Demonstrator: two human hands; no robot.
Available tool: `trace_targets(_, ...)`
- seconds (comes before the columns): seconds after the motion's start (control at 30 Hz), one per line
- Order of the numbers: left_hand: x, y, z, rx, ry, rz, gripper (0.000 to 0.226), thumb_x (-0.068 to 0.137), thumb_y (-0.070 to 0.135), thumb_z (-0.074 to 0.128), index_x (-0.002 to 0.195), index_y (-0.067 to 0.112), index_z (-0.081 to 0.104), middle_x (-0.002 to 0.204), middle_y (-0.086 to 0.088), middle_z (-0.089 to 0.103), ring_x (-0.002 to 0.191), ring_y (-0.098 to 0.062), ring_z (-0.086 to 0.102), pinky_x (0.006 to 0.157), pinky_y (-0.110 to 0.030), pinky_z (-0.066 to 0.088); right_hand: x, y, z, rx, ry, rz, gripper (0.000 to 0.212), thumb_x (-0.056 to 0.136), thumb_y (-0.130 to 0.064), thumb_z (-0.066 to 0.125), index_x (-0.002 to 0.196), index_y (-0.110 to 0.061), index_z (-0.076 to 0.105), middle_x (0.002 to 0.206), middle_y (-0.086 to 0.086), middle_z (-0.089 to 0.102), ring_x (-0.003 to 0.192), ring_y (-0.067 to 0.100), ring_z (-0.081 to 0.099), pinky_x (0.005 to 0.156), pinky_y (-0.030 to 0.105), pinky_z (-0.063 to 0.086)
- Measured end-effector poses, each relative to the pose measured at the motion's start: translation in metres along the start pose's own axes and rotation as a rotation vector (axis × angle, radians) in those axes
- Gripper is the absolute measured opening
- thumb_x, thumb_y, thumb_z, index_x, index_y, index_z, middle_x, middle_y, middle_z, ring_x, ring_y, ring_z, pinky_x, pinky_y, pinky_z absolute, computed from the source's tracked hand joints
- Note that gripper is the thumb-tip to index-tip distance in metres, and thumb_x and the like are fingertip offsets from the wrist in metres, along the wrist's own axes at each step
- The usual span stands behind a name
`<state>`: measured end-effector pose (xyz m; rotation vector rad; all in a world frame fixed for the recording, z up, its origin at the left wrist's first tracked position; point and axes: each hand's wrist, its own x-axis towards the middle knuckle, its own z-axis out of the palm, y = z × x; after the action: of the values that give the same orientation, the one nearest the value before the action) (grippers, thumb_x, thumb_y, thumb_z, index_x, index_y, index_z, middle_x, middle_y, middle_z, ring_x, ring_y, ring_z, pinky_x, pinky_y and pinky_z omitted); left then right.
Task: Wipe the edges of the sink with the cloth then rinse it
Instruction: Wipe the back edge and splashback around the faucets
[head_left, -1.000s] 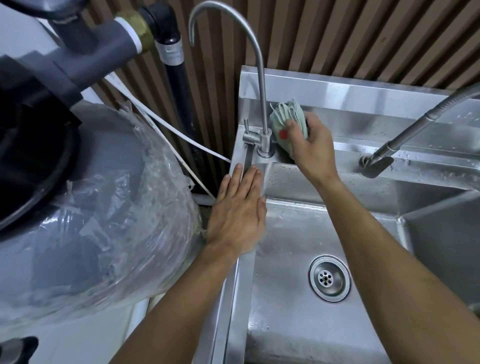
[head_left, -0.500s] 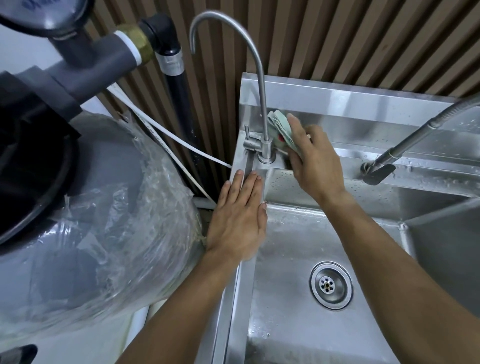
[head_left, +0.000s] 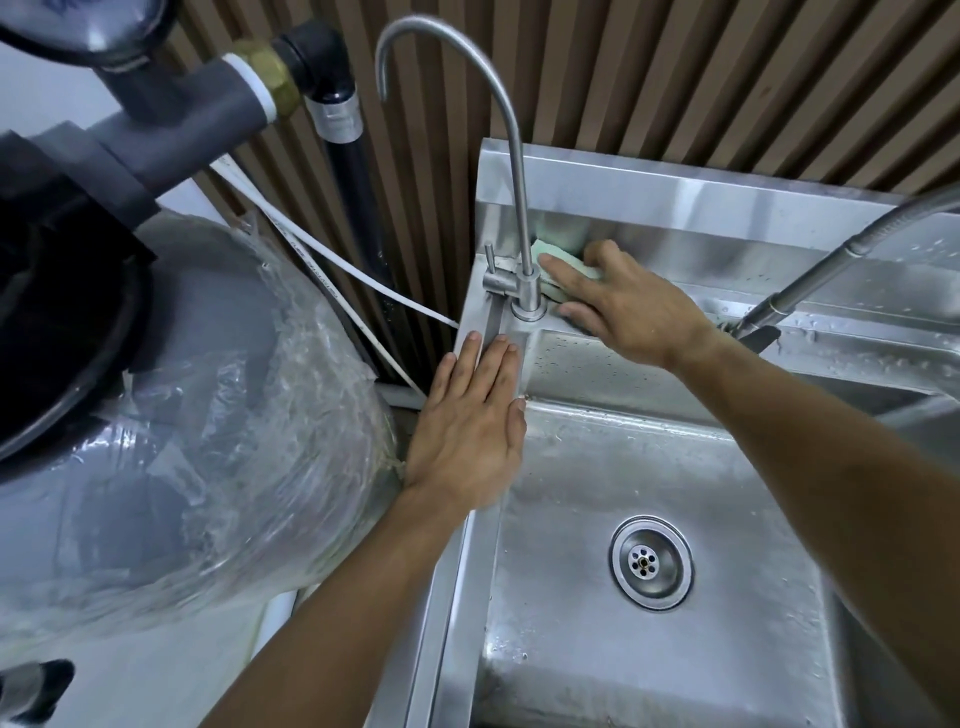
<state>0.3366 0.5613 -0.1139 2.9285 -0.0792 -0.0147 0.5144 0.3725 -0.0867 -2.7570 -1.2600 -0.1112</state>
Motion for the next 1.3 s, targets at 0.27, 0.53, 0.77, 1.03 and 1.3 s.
trace_targets(0.27, -0.002, 0.0, -0.002, -0.018, 0.003, -0.005, 0.061, 0.108, 0.037, 0.017, 0.165, 0.014, 0.014, 0.174, 0.0, 0.009, 0.16, -0.02, -0.004, 0.13, -0.041, -0.002, 0.001, 0.001, 0.009, -0.04, 0.013, -0.072, 0.055, 0.11, -0.029, 0.045, 0.161, -0.017, 0.029, 0.161, 0.016, 0.028, 0.096, 0.033, 0.056, 0.087, 0.049, 0.056)
trace_targets(0.53, -0.002, 0.001, 0.0, -0.023, 0.005, -0.012, 0.059, 0.11, 0.036, 0.018, 0.165, 0.017, 0.009, 0.174, 0.003, 0.004, 0.16, -0.017, -0.008, 0.129, -0.038, -0.007, 0.017, -0.004, 0.016, 0.045, 0.069, -0.136, 0.052, 0.112, -0.028, 0.041, 0.162, -0.022, 0.029, 0.169, -0.006, 0.025, 0.079, 0.024, 0.041, 0.074, 0.031, 0.043)
trace_targets(0.77, -0.003, 0.003, -0.005, -0.011, -0.011, -0.027, 0.059, 0.111, 0.037, 0.018, 0.165, 0.017, 0.007, 0.174, 0.003, 0.002, 0.159, -0.017, -0.011, 0.129, -0.038, -0.007, 0.004, 0.015, 0.011, 0.127, 0.056, -0.089, 0.048, 0.11, -0.034, 0.041, 0.158, -0.031, 0.036, 0.165, -0.009, 0.033, 0.112, 0.036, 0.063, 0.091, 0.045, 0.053)
trace_targets(1.03, -0.003, 0.004, -0.004, 0.016, -0.011, -0.02, 0.06, 0.109, 0.036, 0.02, 0.165, 0.016, 0.014, 0.173, 0.001, 0.01, 0.16, -0.019, -0.004, 0.13, -0.04, -0.002, 0.027, -0.002, 0.009, -0.018, 0.046, -0.157, 0.049, 0.11, -0.039, 0.036, 0.159, -0.034, 0.033, 0.167, -0.017, 0.025, 0.083, 0.029, 0.058, 0.069, 0.046, 0.06)
trace_targets(1.3, -0.003, 0.003, -0.006, 0.014, -0.013, -0.023, 0.06, 0.109, 0.037, 0.017, 0.165, 0.015, 0.014, 0.173, 0.0, 0.01, 0.16, -0.02, -0.005, 0.13, -0.041, -0.001, -0.001, 0.011, 0.003, -0.086, 0.089, -0.091, 0.052, 0.107, -0.02, 0.054, 0.156, -0.031, 0.043, 0.162, -0.013, 0.039, 0.086, 0.032, 0.052, 0.059, 0.044, 0.058)
